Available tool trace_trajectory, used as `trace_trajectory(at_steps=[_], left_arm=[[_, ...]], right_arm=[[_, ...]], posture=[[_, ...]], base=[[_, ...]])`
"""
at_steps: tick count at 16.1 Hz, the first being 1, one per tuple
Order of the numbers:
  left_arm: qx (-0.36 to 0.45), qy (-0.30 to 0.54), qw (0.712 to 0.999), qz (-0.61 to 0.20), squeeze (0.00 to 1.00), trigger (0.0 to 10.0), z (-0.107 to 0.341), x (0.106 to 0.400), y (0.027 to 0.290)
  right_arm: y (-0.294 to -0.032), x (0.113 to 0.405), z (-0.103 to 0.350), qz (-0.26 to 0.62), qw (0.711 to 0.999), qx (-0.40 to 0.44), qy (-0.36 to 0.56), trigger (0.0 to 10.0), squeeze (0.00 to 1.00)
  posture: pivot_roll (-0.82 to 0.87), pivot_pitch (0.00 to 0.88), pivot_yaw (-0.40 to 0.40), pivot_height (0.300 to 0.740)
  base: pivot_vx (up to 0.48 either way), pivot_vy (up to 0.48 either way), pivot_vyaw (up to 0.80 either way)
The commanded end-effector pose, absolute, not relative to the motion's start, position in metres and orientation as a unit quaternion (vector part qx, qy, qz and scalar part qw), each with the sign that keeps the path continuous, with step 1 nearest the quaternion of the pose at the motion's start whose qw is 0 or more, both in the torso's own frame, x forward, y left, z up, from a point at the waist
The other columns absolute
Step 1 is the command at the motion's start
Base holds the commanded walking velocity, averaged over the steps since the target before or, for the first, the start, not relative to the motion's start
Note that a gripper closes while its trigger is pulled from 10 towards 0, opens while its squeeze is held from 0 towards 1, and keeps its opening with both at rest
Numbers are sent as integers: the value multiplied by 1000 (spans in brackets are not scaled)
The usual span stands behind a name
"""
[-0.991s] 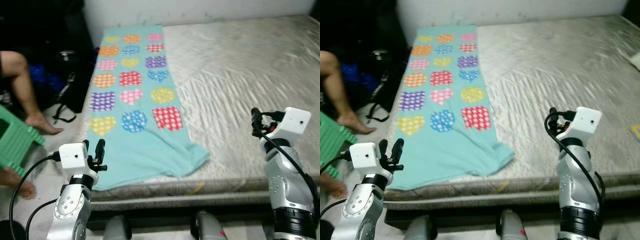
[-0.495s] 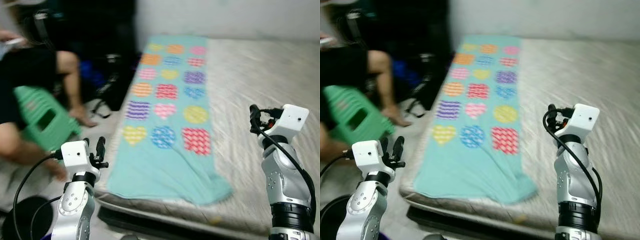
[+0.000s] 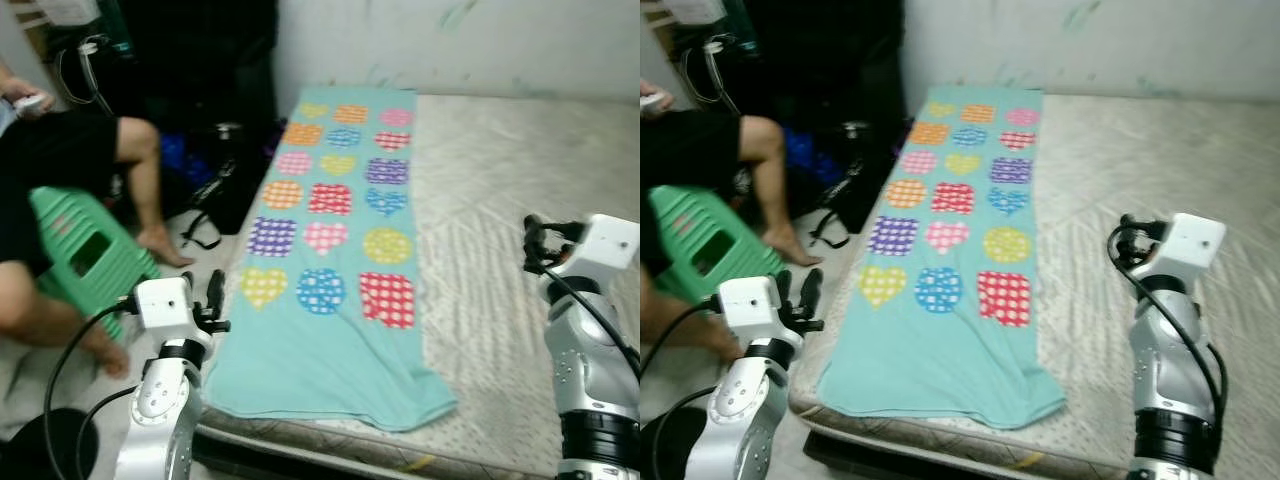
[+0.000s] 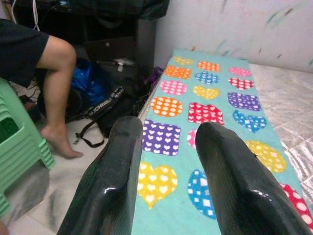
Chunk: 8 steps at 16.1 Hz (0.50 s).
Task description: Clean up the room
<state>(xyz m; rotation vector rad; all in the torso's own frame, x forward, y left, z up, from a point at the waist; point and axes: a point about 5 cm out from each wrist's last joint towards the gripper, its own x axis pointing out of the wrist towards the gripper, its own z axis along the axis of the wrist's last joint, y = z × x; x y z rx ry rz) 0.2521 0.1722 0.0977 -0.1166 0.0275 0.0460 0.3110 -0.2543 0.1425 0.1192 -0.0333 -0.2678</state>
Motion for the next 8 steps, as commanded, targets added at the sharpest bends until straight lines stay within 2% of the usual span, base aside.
trace_trajectory(at_steps=[1,7,8], left_arm=[[-45,20,998,43,0,10000,95,248,185],[-44,19,998,43,0,10000,94,248,185],[-5,12,999,-41,0,10000,92,243,172]], right_arm=[[-238,319,150,-106,992,63,-27,10000,0],[-239,319,149,-107,992,62,-29,10000,0],[-225,285,137,-74,996,-6,-56,10000,0]], posture=[[-76,0,56,740],[-76,0,56,740],[-84,0,57,740]], base=[[0,0,0],[0,0,0],[0,0,0]])
